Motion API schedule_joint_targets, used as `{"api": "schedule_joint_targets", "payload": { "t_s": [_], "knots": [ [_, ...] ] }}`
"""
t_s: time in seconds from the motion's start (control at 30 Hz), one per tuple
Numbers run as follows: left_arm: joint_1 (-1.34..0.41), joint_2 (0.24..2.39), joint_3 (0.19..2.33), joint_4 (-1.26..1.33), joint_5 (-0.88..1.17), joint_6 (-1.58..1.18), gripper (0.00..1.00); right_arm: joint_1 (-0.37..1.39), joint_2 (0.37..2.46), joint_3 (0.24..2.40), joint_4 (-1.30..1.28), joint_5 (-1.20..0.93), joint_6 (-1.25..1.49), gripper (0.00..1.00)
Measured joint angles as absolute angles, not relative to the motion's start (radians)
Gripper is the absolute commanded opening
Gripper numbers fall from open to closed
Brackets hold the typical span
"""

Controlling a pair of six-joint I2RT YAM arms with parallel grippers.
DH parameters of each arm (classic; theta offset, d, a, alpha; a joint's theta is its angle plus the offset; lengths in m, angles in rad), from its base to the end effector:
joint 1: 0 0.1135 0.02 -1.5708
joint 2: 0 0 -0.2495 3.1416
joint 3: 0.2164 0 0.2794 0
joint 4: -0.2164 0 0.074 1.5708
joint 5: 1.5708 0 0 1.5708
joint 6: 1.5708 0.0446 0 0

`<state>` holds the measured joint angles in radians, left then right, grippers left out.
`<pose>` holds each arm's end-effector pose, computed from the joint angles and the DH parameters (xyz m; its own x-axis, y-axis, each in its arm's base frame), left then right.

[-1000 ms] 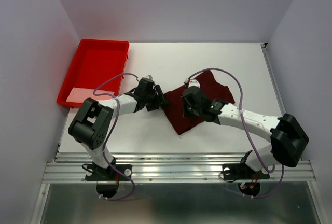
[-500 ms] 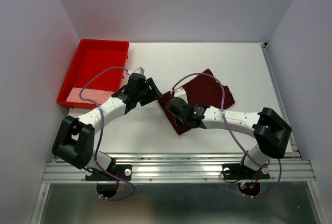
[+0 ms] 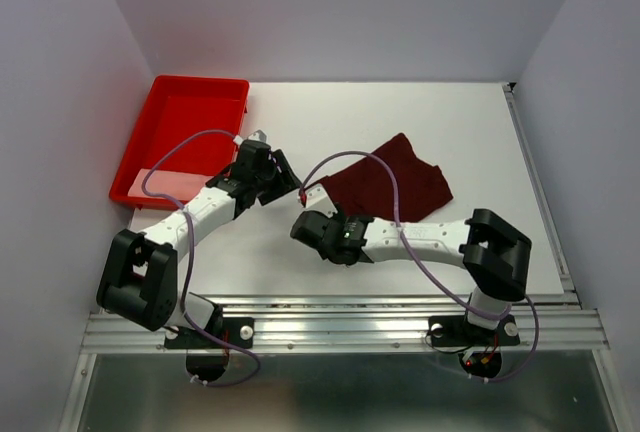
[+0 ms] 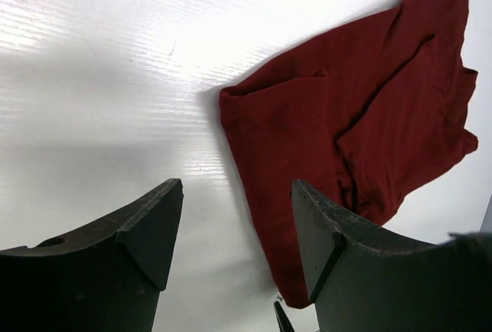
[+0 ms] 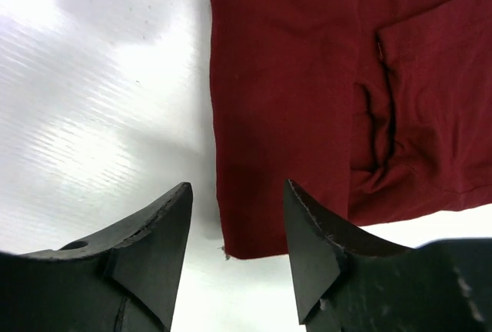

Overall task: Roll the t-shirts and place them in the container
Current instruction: Roll the T-shirt to the center of the board.

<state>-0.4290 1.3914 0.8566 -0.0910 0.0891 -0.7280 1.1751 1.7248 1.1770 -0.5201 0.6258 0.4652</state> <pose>0.3046 -0.1437 0.2022 -0.7170 -0.4008 -0.5704 0.0038 0.8159 -0.5782 0.1689 0.3365 0.1726 -0.5885 -0.4656 -0.6610 -0.4196 0.8747 -0.2425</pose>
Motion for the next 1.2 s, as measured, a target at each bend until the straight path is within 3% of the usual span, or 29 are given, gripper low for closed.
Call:
{"api": "schedule_joint_targets", "payload": {
  "t_s": [0.2, 0.3, 0.33, 0.47, 0.67, 1.2],
  "knots": [
    [-0.422, 1.391, 0.857, -0.102, 0.089, -0.72, 0.69, 1.192, 1.81, 1.185, -0.544, 0.679, 0.439, 0.61],
    [-0.416, 1.391, 0.857, -0.105, 0.089, -0.718, 0.69, 1.192, 1.845, 1.183, -0.542, 0.691, 0.421, 0.57],
    [-0.413, 1.391, 0.857, -0.106, 0.089, -0.718, 0.69, 1.193, 1.849, 1.181, -0.54, 0.697, 0.418, 0.53],
    [-0.409, 1.391, 0.857, -0.106, 0.093, -0.717, 0.7, 1.193, 1.875, 1.177, -0.533, 0.74, 0.421, 0.21],
    [-0.408, 1.393, 0.835, -0.089, 0.124, -0.718, 0.7, 1.193, 1.842, 1.106, -0.461, 0.785, 0.419, 0.01],
    [-0.458, 1.478, 0.726, 0.099, 0.294, -0.77, 0.76, 1.167, 1.647, 1.012, -0.323, 0.583, 0.407, 0.01]
  ]
}}
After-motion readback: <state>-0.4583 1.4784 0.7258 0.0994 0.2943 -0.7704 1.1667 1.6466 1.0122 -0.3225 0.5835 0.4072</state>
